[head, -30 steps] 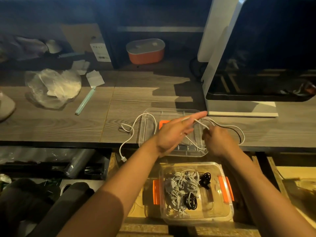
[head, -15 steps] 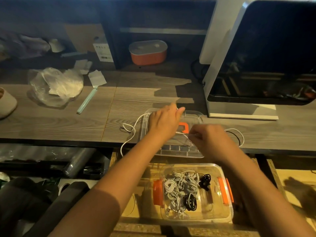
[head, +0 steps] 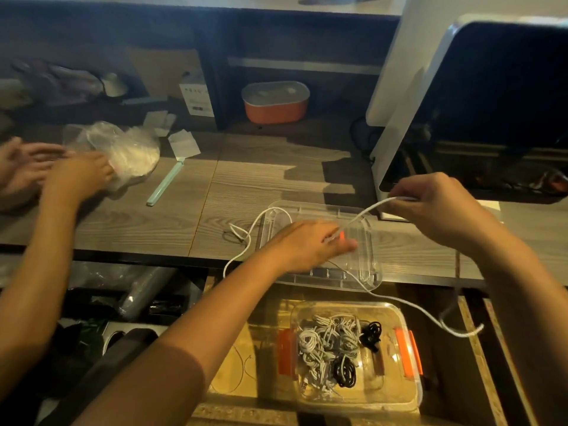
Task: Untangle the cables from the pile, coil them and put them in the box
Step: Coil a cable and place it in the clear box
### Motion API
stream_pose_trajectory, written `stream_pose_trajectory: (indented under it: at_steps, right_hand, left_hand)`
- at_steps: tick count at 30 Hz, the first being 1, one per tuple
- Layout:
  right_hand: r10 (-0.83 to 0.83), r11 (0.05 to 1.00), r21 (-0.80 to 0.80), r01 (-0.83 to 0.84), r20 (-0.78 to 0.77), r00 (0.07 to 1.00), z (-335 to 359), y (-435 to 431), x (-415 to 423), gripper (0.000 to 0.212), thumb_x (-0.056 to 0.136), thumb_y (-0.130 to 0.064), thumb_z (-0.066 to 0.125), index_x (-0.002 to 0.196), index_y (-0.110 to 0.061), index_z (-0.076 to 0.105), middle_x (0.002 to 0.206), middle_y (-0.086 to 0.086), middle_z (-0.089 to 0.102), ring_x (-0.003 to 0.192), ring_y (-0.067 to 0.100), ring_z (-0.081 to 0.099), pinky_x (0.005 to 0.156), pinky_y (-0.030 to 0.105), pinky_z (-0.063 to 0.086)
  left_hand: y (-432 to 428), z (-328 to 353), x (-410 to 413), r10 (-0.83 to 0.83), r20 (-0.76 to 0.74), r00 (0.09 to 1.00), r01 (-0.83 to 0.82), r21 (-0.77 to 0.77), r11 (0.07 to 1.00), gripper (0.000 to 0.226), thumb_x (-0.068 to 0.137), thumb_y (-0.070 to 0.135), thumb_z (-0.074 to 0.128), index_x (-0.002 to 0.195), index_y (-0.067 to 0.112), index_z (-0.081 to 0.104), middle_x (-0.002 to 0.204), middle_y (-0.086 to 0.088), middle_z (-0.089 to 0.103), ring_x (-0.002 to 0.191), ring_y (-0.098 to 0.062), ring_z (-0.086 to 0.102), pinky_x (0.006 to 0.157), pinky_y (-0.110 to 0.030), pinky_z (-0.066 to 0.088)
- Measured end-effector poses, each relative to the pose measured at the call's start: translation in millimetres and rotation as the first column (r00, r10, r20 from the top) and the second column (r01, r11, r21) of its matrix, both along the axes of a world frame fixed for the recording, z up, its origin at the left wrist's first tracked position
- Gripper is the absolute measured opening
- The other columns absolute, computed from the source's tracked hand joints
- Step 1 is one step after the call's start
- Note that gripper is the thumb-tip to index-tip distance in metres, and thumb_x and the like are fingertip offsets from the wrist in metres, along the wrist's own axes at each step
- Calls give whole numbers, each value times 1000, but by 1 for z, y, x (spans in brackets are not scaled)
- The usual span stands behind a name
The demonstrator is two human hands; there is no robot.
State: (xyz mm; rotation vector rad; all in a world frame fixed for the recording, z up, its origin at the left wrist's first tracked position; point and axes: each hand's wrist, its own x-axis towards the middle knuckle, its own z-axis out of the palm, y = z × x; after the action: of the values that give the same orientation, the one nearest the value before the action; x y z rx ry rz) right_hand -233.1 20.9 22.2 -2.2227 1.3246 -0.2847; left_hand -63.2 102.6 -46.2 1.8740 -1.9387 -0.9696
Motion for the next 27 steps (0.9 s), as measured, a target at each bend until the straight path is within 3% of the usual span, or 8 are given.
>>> stream_pose_trajectory:
  at_steps: [4, 9, 12, 15, 18, 22, 24, 27]
  right_hand:
    - [-36, 999, 24, 35, 47, 998, 1, -3, 1, 7, 89, -24, 61, 84, -23, 64, 79, -3, 60, 75, 12, 55, 60, 25, 43]
    - [-153, 987, -41, 155, 43, 987, -11, -7, -8, 18, 95, -19, 53, 106, -13, 65, 85, -5, 55, 75, 14, 51, 65, 29, 40]
    - [-197, 977, -83, 196, -7, 980, -22, -10, -10, 22, 98, -15, 47, 115, -10, 60, 99, 5, 55, 85, 20, 51, 71, 35, 42]
    - [-233, 973, -24, 231, -120, 965, -45, -8, -10, 22, 99, -15, 44, 116, -8, 55, 104, 12, 58, 90, 25, 56, 73, 35, 45]
    - [-22, 995, 82, 52, -336, 942, -70, 12, -3, 21, 99, -17, 43, 111, -6, 56, 99, 9, 60, 85, 21, 56, 72, 31, 45]
    - [310, 950, 168, -263, -393, 866, -76, 52, 22, 26, 100, -21, 41, 108, -6, 60, 109, 15, 63, 97, 26, 60, 75, 32, 45]
    - [321, 942, 204, -267, -312, 894, -72, 64, 31, 31, 99, -30, 42, 104, -6, 61, 109, 15, 63, 98, 28, 60, 71, 30, 39]
    - [334, 928, 249, -275, -239, 912, -57, 70, 30, 27, 97, -38, 45, 96, -15, 57, 99, 9, 62, 90, 23, 58, 71, 31, 40]
  left_hand:
    - [-5, -6, -5, -28, 274, 961, 57, -100, 993, 17, 89, 38, 56, 94, 23, 59, 99, -1, 64, 89, -23, 58, 65, -28, 35]
    - [-1, -8, 2, -40, 177, 983, 58, -96, 994, 37, 94, 11, 46, 123, 29, 61, 123, 5, 56, 113, -15, 44, 95, -31, 38]
    - [1, -15, 4, 14, -113, 994, -15, -5, 1000, 38, 97, 4, 42, 130, 16, 55, 132, 0, 51, 123, -12, 41, 108, -25, 29]
    - [9, -2, -10, 204, -720, 663, -103, 183, 978, 44, 100, 6, 37, 143, 14, 36, 143, -5, 44, 134, -15, 39, 104, -19, 33]
    - [2, 11, -31, 183, -906, 381, -167, 127, 978, 43, 101, 11, 30, 143, 17, 31, 142, 6, 44, 137, -15, 34, 113, -32, 24]
    - [-27, 18, -49, 222, -827, 516, -383, 9, 924, 31, 102, 13, 34, 131, 19, 43, 97, 5, 60, 88, -12, 62, 75, -24, 52]
    - [-36, 12, -47, 284, -731, 621, -470, -57, 881, 26, 100, 13, 37, 122, 20, 49, 82, 6, 52, 65, -4, 50, 55, -16, 41]
    - [-40, -3, -36, 318, -438, 841, -429, -181, 885, 17, 101, 22, 38, 104, 23, 55, 88, 7, 55, 79, -8, 52, 62, -22, 41]
